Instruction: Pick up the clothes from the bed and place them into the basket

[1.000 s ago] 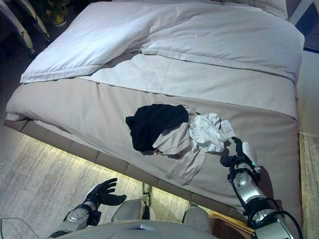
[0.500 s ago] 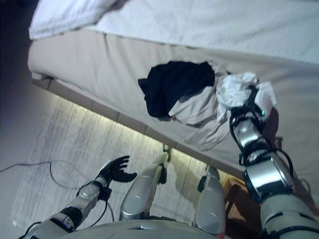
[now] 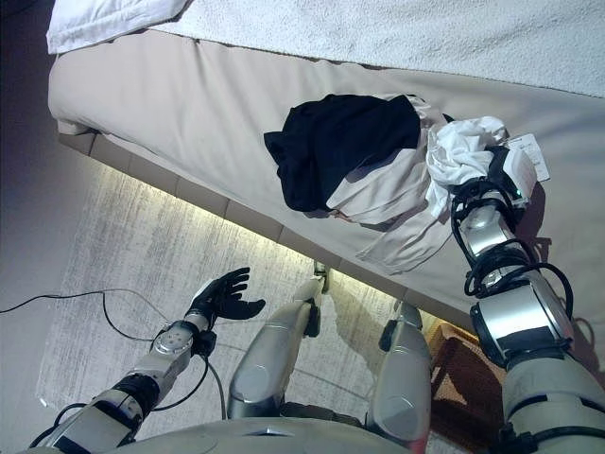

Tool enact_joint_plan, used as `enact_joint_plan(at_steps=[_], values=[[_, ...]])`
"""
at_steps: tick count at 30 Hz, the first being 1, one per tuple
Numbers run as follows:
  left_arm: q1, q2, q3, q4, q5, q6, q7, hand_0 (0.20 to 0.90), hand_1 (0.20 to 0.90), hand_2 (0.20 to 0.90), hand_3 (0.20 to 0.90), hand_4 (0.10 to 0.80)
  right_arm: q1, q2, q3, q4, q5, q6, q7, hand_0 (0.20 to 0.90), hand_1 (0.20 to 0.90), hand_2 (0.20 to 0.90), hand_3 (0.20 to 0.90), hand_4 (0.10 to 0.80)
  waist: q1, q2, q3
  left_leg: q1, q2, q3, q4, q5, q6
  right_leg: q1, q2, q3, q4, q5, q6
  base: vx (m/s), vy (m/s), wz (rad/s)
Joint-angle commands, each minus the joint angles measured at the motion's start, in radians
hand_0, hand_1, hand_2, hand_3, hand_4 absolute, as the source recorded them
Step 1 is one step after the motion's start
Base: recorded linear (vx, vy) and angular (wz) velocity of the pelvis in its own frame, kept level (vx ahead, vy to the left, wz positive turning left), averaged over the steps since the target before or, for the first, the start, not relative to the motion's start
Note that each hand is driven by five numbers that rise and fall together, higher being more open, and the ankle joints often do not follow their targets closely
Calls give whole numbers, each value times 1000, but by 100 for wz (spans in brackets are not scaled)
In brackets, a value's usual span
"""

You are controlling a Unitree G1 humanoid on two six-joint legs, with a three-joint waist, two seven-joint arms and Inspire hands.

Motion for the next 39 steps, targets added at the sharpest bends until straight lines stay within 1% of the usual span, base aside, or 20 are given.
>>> enact_joint_plan(at_steps=[1, 7, 8, 11, 14, 15, 16, 19, 24, 27, 29, 30, 31, 32, 33, 35, 36, 37, 38, 39], values=[[75, 30, 7, 2, 1, -16, -8, 900, 900, 900, 900, 800, 16, -51, 2, -126, 45, -126, -32, 300, 300, 300, 200, 100, 10, -16, -103, 4, 25, -28, 69, -86, -20, 34, 0, -27, 63, -76, -29, 34, -25, -2], [109, 23, 28, 25, 25, -25, 1, 900, 900, 900, 900, 800, 100, -52, -53, -248, 81, -140, -42, 300, 300, 300, 200, 100, -10, -59, -149, 92, 43, -7, 0, -83, -28, 118, 11, -15, -17, -48, -14, 51, -28, -3], [124, 17, 38, 36, 34, -27, 5, 900, 900, 900, 900, 800, 131, -53, -76, -290, 94, -150, -43, 300, 300, 300, 200, 100, -17, -71, -172, 123, 50, 2, -25, -82, -30, 143, 15, -12, -39, -41, -9, 62, -18, 4], [141, 8, 54, 60, 49, -34, 14, 900, 900, 900, 900, 800, 174, -43, -110, -340, 104, -172, -63, 300, 300, 300, 200, 100, -26, -84, -200, 160, 56, 8, -53, -78, -33, 174, 23, -6, -54, -38, -6, 61, -15, -1], [167, -4, 71, 77, 73, -39, 21, 900, 900, 900, 900, 800, 229, -33, -152, -432, 116, -205, -121, 300, 300, 300, 200, 100, -40, -99, -231, 201, 62, 12, -78, -76, -34, 207, 34, 5, -76, -33, -5, 68, -23, -6], [175, -7, 76, 82, 75, -39, 23, 900, 900, 900, 900, 800, 252, -23, -169, -468, 110, -203, -134, 300, 300, 300, 200, 100, -44, -103, -241, 210, 63, 13, -80, -78, -34, 215, 36, 8, -83, -30, -4, 73, -22, -8], [189, -16, 89, 91, 85, -41, 25, 900, 900, 900, 900, 800, 290, -1, -197, -522, 94, -228, -163, 300, 300, 300, 200, 100, -54, -109, -256, 225, 66, 17, -83, -83, -35, 227, 39, 13, -92, -29, -4, 70, -13, -12], [222, -39, 108, 111, 127, -48, 26, 900, 900, 900, 900, 800, 388, 41, -253, -637, 54, -262, -195, 300, 300, 300, 200, 100, -73, -121, -293, 261, 75, 28, -87, -92, -36, 257, 48, 24, -102, -31, -7, 102, -8, -18], [252, -68, 117, 113, 179, -44, 27, 900, 900, 900, 900, 800, 528, 64, -334, -775, 30, -309, -213, 300, 300, 300, 200, 100, -94, -135, -342, 309, 88, 38, -91, -103, -37, 305, 63, 37, -110, -45, -13, 95, -24, -8], [252, -79, 122, 114, 202, -44, 27, 900, 900, 900, 900, 800, 599, 88, -384, -846, 74, -344, -211, 300, 300, 300, 200, 100, -114, -146, -357, 335, 96, 42, -82, -112, -39, 322, 72, 49, -104, -55, -19, 38, -39, -14], [251, -92, 129, 104, 219, -38, 28, 900, 900, 900, 900, 800, 652, 115, -413, -890, 121, -368, -181, 300, 300, 300, 200, 100, -133, -162, -357, 338, 104, 39, -5, -133, -47, 332, 74, 61, -86, -62, -32, 30, -1, -21], [249, -96, 131, 101, 221, -32, 27, 900, 900, 900, 900, 800, 669, 127, -416, -896, 129, -376, -167, 300, 300, 300, 200, 100, -134, -169, -354, 325, 101, 12, 43, -146, -50, 334, 71, 72, -79, -60, -36, 50, 56, -19], [254, -106, 134, 100, 227, -37, 27, 900, 900, 900, 900, 800, 679, 139, -412, -902, 175, -381, -132, 300, 300, 300, 200, 100, -130, -179, -351, 313, 82, -43, 84, -167, -43, 334, 66, 90, -73, -56, -38, 51, 57, -23], [257, -107, 135, 98, 221, -37, 30, 900, 900, 900, 900, 800, 682, 142, -411, -906, 192, -382, -116, 300, 300, 300, 200, 100, -128, -181, -350, 309, 72, -66, 97, -174, -38, 334, 65, 99, -72, -56, -37, 86, 93, -44], [269, -113, 139, 89, 225, -39, 29, 900, 900, 900, 900, 800, 692, 161, -400, -913, 280, -380, -67, 300, 300, 300, 200, 100, -117, -185, -348, 298, 33, -157, 119, -188, -19, 332, 68, 143, -72, -50, -37, 84, 79, -77], [283, -115, 135, 81, 232, -49, 26, 900, 900, 900, 900, 800, 699, 191, -384, -899, 409, -377, -1, 300, 300, 300, 200, 100, -101, -178, -347, 300, -11, -252, 88, -197, 9, 327, 78, 210, -82, -40, -27, 57, 140, -137], [279, -106, 124, 82, 213, -54, 27, 900, 900, 900, 900, 800, 696, 213, -371, -879, 468, -374, 30, 300, 300, 300, 200, 100, -98, -165, -347, 302, -32, -285, 46, -181, 21, 312, 83, 246, -83, -30, -14, -1, 207, -152], [265, -89, 113, 88, 198, -53, 13, 900, 900, 900, 900, 800, 693, 230, -359, -850, 479, -375, 22, 300, 300, 300, 200, 100, -103, -159, -345, 308, -40, -283, 34, -184, 29, 296, 74, 272, -79, -22, 2, -52, 287, -164], [235, -63, 112, 91, 180, -41, -13, 900, 900, 900, 900, 800, 696, 245, -348, -817, 474, -376, -5, 300, 300, 300, 200, 100, -115, -149, -344, 317, -35, -254, 26, -192, 29, 278, 45, 268, -76, -12, 20, -60, 273, -136], [224, -55, 106, 94, 183, -37, -18, 900, 900, 900, 900, 800, 708, 253, -354, -809, 466, -380, -22, 300, 300, 300, 200, 100, -120, -143, -342, 314, -45, -257, 20, -188, 35, 265, 30, 270, -75, 6, 33, -83, 245, -106]])
